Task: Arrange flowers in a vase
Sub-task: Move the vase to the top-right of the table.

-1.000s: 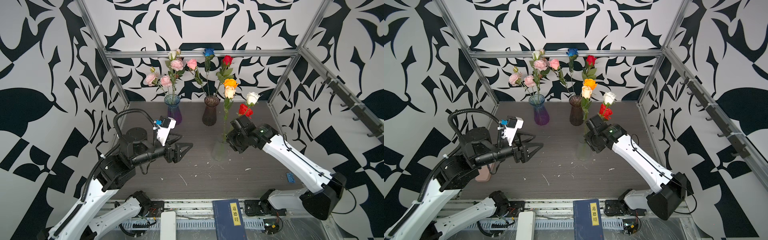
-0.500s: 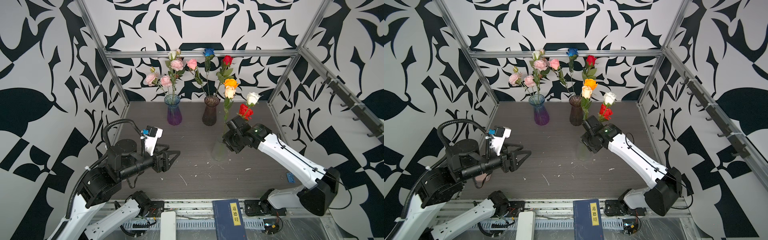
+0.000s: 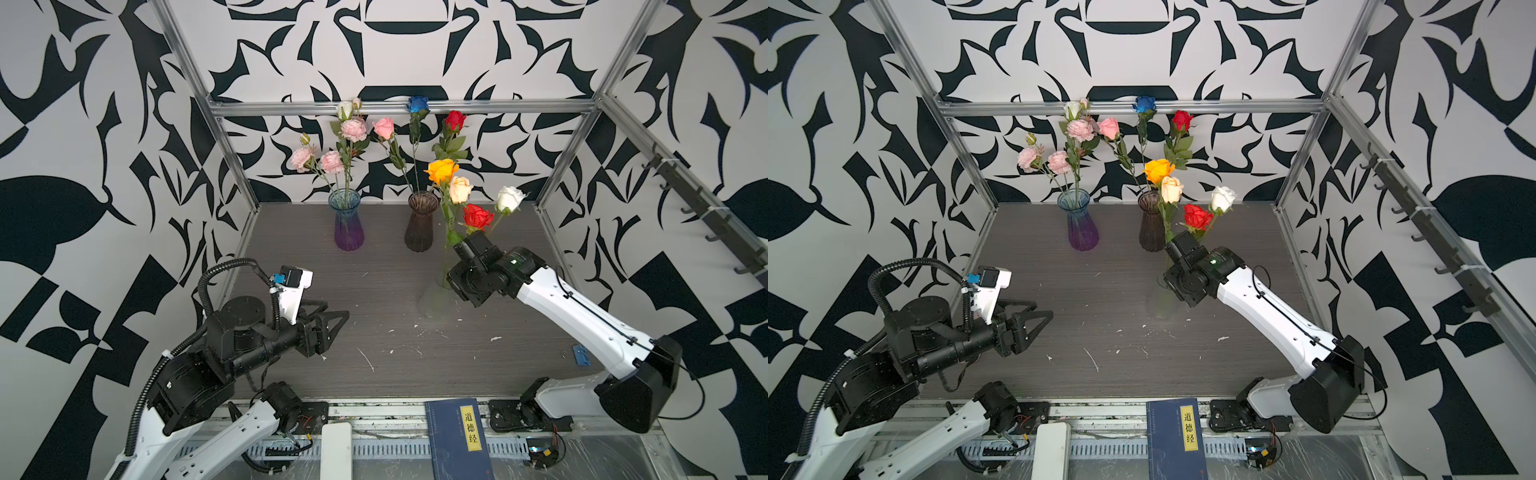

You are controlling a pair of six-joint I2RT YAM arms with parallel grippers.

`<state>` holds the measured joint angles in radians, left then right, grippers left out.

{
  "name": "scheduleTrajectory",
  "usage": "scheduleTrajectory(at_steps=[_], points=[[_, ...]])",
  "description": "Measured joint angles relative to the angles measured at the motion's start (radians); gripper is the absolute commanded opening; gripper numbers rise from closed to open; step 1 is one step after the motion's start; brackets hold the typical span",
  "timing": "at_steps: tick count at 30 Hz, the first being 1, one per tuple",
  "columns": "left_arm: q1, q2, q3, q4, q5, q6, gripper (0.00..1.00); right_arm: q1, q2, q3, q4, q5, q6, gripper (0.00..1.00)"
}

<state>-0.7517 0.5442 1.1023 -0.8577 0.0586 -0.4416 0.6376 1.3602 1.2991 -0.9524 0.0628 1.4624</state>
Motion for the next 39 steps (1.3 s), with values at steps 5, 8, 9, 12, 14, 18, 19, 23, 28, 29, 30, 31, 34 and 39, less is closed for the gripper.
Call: scheduleTrajectory(at_steps=[5, 8, 9, 12, 14, 18, 19, 23, 28, 29, 30, 31, 34, 39], points=[[0.0, -0.012, -0.006, -0.001, -0.007, 0.0, 0.73, -0.015, 0.008, 0.001, -0.01, -0.002, -0.017, 0.0], [0.0, -0.023, -0.023, -0.002, -0.007, -0.001, 0.72, -0.048, 0.017, 0.014, -0.021, -0.026, -0.047, 0.0], [0.0, -0.026, -0.027, -0.002, -0.008, -0.001, 0.73, -0.064, 0.022, 0.023, -0.029, -0.037, -0.058, 0.0], [0.0, -0.033, -0.035, -0.011, -0.009, -0.005, 0.72, -0.137, 0.046, 0.064, -0.072, -0.062, -0.106, 0.0], [0.0, -0.045, -0.041, -0.014, -0.01, -0.008, 0.72, -0.208, 0.064, 0.092, -0.106, -0.084, -0.143, 0.0], [0.0, -0.063, -0.052, -0.021, -0.01, -0.016, 0.72, -0.357, 0.114, 0.17, -0.177, -0.124, -0.229, 0.0], [0.0, -0.066, -0.058, -0.021, -0.01, -0.019, 0.72, -0.396, 0.136, 0.206, -0.2, -0.134, -0.254, 0.0], [0.0, -0.068, -0.072, -0.031, -0.01, -0.034, 0.71, -0.508, 0.27, 0.408, -0.281, -0.126, -0.378, 0.0], [0.0, -0.095, -0.086, -0.045, -0.01, -0.046, 0.71, -0.56, 0.519, 0.763, -0.385, -0.082, -0.538, 0.0], [0.0, -0.106, -0.092, -0.045, -0.01, -0.05, 0.71, -0.564, 0.587, 0.859, -0.418, -0.074, -0.566, 0.0], [0.0, -0.116, -0.097, -0.047, -0.01, -0.054, 0.71, -0.565, 0.652, 0.954, -0.454, -0.065, -0.587, 0.0], [0.0, -0.127, -0.102, -0.049, -0.01, -0.059, 0.71, -0.567, 0.734, 1.078, -0.499, -0.055, -0.611, 0.0], [0.0, -0.146, -0.112, -0.053, -0.01, -0.069, 0.71, -0.576, 0.962, 1.437, -0.558, -0.033, -0.659, 0.0], [0.001, -0.15, -0.113, -0.056, -0.01, -0.082, 0.71, -0.579, 0.974, 1.353, -0.505, -0.011, -0.674, 0.0]])
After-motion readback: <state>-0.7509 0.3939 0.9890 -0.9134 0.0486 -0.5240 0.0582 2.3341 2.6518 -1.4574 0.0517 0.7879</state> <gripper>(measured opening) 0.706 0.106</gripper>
